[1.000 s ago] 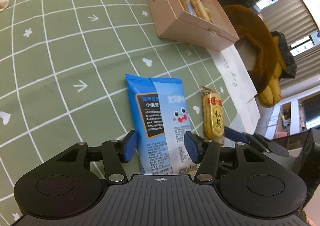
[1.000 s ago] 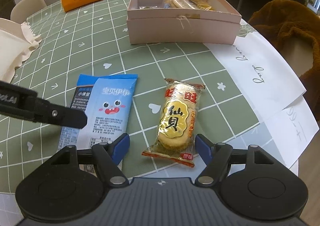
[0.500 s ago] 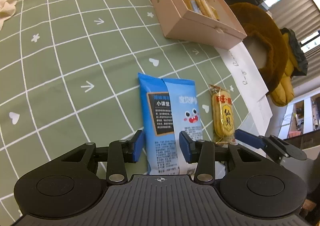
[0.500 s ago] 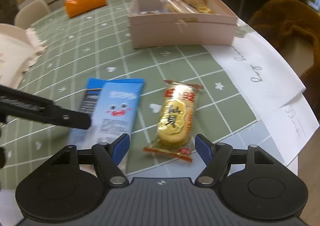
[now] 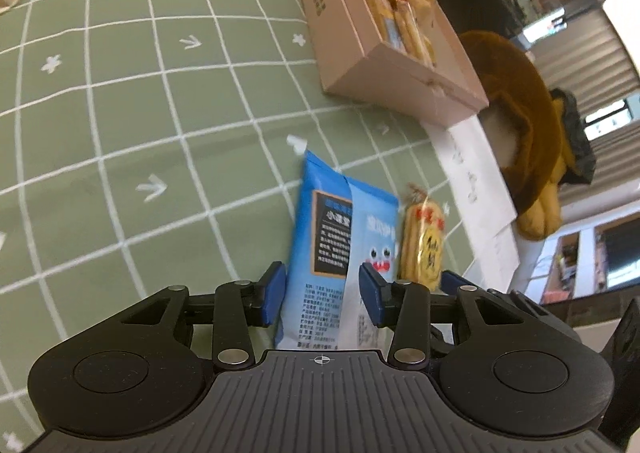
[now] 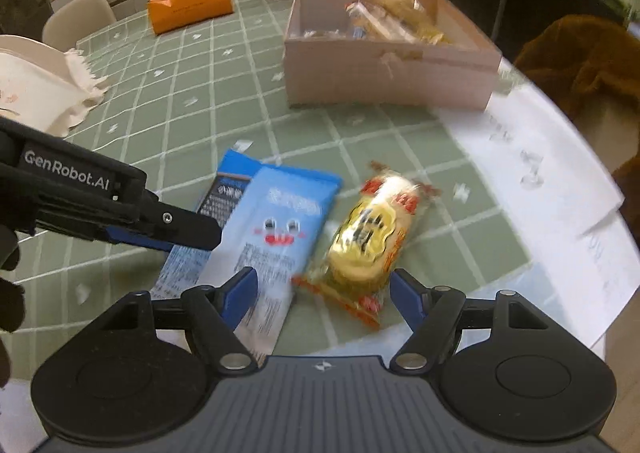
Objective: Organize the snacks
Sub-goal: 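Lift the blue packet with the left tool while the right tool centres over the rice-cracker packet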
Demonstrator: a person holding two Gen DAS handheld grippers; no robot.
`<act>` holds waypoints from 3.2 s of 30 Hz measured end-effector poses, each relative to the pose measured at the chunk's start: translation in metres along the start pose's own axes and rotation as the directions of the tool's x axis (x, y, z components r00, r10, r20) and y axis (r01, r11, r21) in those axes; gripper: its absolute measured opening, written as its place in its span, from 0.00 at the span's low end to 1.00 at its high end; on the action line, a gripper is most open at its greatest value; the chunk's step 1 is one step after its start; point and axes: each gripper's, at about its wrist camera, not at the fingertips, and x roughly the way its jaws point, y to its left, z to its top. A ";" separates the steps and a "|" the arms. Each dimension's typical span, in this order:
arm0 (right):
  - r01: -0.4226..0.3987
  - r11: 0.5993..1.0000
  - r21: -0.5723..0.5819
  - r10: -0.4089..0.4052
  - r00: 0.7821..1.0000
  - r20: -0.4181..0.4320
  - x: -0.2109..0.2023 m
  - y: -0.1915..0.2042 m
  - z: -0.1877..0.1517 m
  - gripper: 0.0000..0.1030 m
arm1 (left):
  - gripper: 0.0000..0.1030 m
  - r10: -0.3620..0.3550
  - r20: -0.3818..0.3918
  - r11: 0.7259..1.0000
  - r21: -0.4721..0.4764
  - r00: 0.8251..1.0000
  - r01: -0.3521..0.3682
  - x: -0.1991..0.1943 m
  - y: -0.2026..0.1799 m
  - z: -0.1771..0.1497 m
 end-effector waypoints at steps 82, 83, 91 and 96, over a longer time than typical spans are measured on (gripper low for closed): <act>-0.001 0.992 0.128 0.001 1.000 0.003 0.022 -0.043 0.025 0.68 | 0.19 0.018 0.026 0.985 0.171 0.999 -0.022 -0.006 -0.019 -0.018; 0.003 0.992 0.130 -0.004 1.000 0.000 0.022 -0.042 0.024 0.63 | 0.19 0.018 0.029 0.984 0.177 0.999 -0.023 -0.004 -0.019 -0.018; -0.001 0.998 0.064 0.001 1.000 0.000 0.008 -0.034 0.008 0.39 | 0.19 -0.041 -0.033 0.987 0.151 0.999 0.045 0.016 -0.023 -0.012; -0.005 0.999 0.046 0.004 1.000 0.007 0.001 -0.031 0.000 0.36 | 0.18 -0.056 -0.027 0.991 0.117 0.998 0.058 0.025 -0.025 -0.007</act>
